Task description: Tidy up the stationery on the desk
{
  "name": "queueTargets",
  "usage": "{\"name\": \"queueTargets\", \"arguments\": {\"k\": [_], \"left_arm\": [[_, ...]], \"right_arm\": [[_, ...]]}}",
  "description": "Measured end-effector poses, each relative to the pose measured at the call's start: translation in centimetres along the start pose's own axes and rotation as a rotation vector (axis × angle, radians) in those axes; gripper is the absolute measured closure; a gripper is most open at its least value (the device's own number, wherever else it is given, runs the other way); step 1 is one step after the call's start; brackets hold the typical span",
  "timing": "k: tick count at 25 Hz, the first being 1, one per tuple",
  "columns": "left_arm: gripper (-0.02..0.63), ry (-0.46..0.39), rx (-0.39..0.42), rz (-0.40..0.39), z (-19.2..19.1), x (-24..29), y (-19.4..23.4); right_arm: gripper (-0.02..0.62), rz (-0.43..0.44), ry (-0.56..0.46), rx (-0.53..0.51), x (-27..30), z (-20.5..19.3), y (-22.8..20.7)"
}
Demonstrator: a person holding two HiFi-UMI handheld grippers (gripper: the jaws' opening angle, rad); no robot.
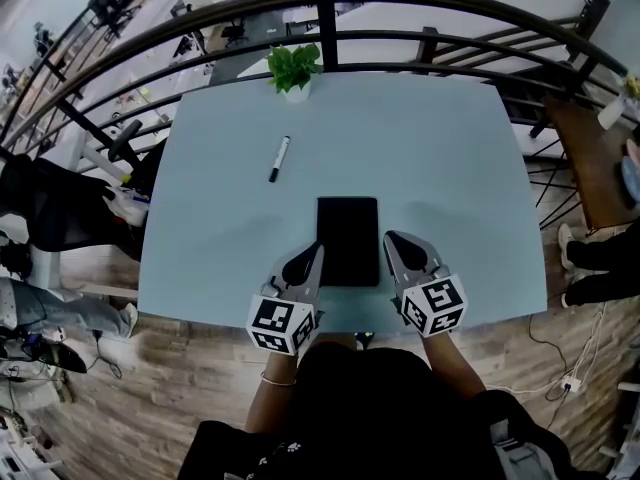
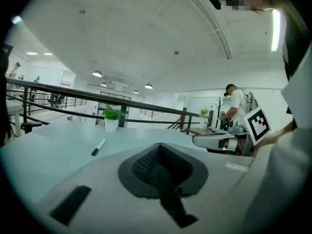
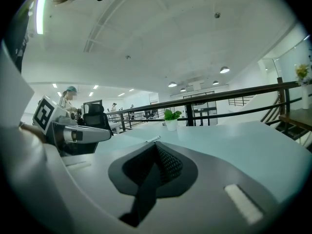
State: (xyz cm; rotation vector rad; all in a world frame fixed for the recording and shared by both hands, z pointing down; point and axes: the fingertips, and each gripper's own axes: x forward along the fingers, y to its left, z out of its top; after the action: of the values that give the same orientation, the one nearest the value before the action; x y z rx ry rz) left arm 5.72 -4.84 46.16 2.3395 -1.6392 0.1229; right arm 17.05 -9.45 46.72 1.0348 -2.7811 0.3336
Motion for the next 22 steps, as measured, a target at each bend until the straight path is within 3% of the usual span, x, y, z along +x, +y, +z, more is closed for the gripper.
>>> {"name": "queueTargets", "arguments": {"k": [9, 13, 16, 22], "left_arm": [[0.612, -0.022, 0.011, 0.01, 0.4, -1.0, 0.0], [0.612, -0.029, -0.009, 0.002, 0.7, -0.6, 0.6], [0.612, -0.037, -0.013, -0.004, 1.2, -0.1, 1.6], [0.612, -0.036, -0.006, -0.026, 2.6, 0.0, 4.9]], "right_arm": [[0.588, 0.014, -0.029, -0.006, -0.2, 0.9, 1.1], [0.588, 0.002, 0.002, -0.081, 0.1, 0.8, 1.4], [0.588, -0.012, 0.013, -0.127, 1.1, 1.2, 1.6], [0.588, -0.027, 0.003, -0.124, 4.2, 2.9, 3.1]]}}
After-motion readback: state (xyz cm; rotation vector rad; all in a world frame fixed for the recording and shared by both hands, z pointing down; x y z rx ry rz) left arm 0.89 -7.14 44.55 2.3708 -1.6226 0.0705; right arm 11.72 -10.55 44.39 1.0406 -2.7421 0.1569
